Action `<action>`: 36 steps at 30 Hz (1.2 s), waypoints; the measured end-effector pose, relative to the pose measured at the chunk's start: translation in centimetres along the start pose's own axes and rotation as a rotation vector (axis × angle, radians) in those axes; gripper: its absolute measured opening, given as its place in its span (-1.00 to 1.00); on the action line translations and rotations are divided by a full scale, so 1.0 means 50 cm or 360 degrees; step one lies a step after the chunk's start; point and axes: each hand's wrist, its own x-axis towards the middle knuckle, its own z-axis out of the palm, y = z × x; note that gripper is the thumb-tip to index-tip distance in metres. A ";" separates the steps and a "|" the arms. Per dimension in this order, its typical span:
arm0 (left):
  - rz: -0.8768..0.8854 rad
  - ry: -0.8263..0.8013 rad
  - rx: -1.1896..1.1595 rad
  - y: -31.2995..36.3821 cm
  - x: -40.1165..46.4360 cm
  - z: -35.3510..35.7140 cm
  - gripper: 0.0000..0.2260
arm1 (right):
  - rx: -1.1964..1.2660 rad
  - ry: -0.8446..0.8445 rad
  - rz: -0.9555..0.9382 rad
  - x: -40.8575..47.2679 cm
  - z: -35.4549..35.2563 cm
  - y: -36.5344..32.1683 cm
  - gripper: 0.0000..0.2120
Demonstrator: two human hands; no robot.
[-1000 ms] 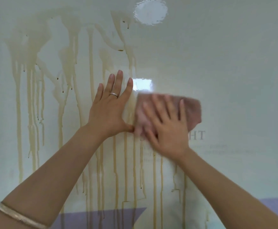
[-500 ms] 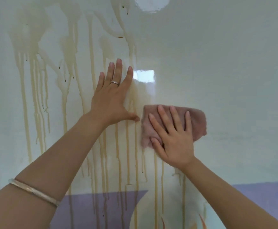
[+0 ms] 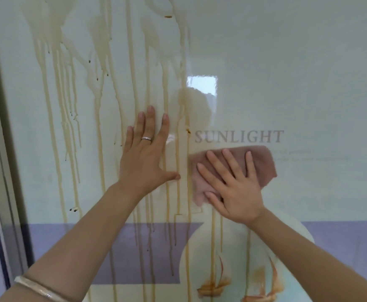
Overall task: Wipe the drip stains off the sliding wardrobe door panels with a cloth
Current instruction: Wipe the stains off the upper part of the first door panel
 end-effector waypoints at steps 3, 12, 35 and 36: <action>0.0005 0.0031 -0.0028 -0.002 0.003 0.004 0.14 | -0.0019 0.0155 0.0191 0.088 -0.006 0.052 -0.51; 0.0005 0.0061 -0.0033 0.000 0.000 0.005 0.15 | 0.0052 -0.0080 0.0012 -0.050 -0.001 -0.051 -0.49; 0.0018 0.0077 -0.0020 -0.002 0.005 0.016 0.15 | -0.0043 0.0160 0.0497 0.024 0.001 0.061 -0.48; 0.0011 0.0070 -0.0018 -0.002 0.005 0.016 0.15 | -0.0047 0.0111 0.0446 -0.013 0.005 0.035 -0.47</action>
